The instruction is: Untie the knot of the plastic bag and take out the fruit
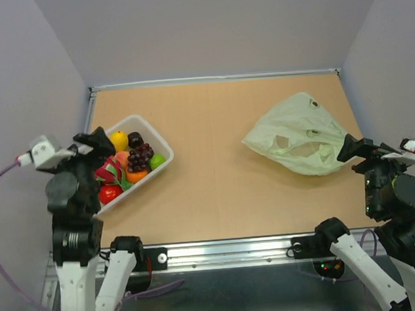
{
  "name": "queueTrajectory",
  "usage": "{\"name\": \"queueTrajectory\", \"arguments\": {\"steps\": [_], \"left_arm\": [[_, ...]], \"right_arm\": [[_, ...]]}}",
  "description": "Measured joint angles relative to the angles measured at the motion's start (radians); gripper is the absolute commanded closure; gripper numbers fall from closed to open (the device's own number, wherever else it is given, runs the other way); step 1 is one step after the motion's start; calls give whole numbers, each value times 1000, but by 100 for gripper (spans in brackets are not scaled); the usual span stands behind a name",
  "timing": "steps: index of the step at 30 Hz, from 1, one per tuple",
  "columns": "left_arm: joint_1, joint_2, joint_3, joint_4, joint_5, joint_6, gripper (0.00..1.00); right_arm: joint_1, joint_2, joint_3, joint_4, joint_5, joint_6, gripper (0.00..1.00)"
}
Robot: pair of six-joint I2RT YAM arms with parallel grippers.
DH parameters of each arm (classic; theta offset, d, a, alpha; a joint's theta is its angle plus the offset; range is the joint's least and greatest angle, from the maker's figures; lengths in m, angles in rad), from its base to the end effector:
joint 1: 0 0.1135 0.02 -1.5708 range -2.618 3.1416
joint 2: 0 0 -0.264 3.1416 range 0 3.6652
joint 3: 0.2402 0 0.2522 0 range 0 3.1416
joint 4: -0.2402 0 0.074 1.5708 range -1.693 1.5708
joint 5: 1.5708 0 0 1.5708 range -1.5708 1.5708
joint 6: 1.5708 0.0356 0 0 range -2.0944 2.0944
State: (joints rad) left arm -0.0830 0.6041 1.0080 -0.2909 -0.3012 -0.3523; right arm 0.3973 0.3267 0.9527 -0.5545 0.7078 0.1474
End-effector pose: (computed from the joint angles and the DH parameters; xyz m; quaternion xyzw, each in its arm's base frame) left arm 0.1122 0.0013 0.4271 -0.1993 0.6375 -0.0617 0.7416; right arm 0.0404 -0.0081 0.3976 0.1720 0.6658 -0.0427 0.7248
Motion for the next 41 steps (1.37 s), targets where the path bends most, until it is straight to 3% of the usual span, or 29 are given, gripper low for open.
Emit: {"name": "queueTrajectory", "arguments": {"steps": [5,10,16,26,41], "left_arm": [[0,-401,-27,21,-54,5,1],[0,-581,-13,-44,-106,38,1],[0,-587,54,-225,-150,77,1],[0,-595,61,-372,-186,59,1],[0,-595,100,-435,-206,39,1]], "right_arm": [[0,-89,3,0,-70,-56,0],[0,-127,8,1,-80,-82,0],[0,-169,8,1,-92,-87,0],[0,-156,8,0,-144,-90,0],[0,-145,8,0,-202,-71,0]]}}
